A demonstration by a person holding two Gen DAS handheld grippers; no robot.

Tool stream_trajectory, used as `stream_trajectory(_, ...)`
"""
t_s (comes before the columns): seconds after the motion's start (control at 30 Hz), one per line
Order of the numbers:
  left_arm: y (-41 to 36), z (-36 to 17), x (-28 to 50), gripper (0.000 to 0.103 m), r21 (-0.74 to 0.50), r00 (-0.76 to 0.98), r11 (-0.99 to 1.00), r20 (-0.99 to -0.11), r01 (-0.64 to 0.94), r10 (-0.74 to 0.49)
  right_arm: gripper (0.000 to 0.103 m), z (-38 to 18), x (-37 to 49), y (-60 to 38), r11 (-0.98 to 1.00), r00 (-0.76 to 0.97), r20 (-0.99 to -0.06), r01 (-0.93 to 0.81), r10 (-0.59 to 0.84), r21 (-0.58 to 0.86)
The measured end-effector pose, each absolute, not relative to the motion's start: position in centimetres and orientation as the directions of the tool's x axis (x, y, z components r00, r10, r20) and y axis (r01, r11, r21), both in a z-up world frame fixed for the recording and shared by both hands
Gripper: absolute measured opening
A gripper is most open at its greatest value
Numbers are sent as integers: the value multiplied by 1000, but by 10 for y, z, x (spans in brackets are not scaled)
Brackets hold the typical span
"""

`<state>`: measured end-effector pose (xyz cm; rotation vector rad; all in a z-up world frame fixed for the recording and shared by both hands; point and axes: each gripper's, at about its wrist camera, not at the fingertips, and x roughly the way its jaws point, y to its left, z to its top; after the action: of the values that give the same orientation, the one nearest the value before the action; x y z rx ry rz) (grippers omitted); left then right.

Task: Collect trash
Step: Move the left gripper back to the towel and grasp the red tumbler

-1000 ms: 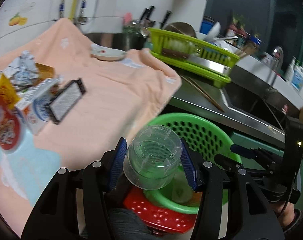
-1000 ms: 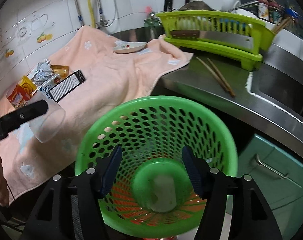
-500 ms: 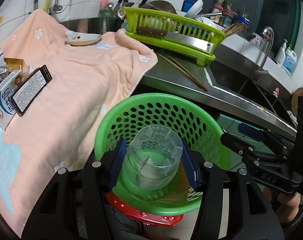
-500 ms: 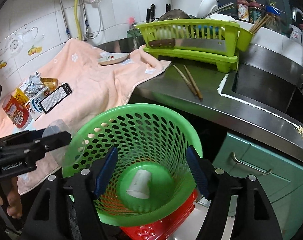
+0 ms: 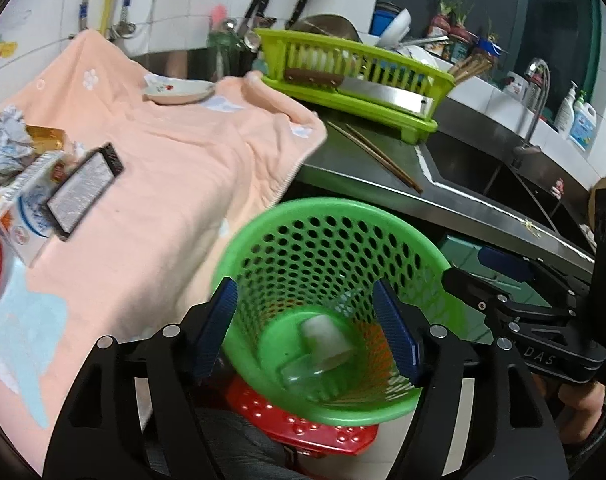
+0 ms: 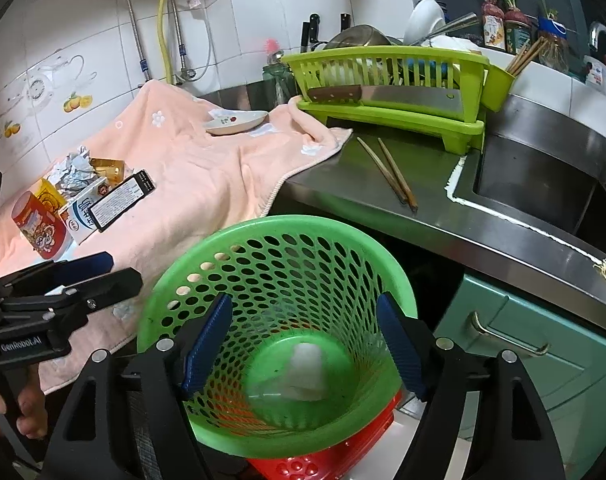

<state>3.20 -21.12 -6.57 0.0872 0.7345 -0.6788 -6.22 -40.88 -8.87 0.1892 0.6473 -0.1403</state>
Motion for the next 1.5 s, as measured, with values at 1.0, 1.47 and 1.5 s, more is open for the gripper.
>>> stream_trajectory(1.0,9,-14,91,85,-32,871,997,-489,-74,49,73,-63,6,-313,991,803,-584,-63,119,116)
stream_trajectory(1.47,5,-23,130,81,-4,877,999,-479,-51,43,73,-59,35,-277,980,782,-591,-142,197,138)
stream_trajectory(1.5,5,-23,132,79,-1,878,999,-478,-40,34,73,-58,38,-275,979,781,-591,-147,201,139)
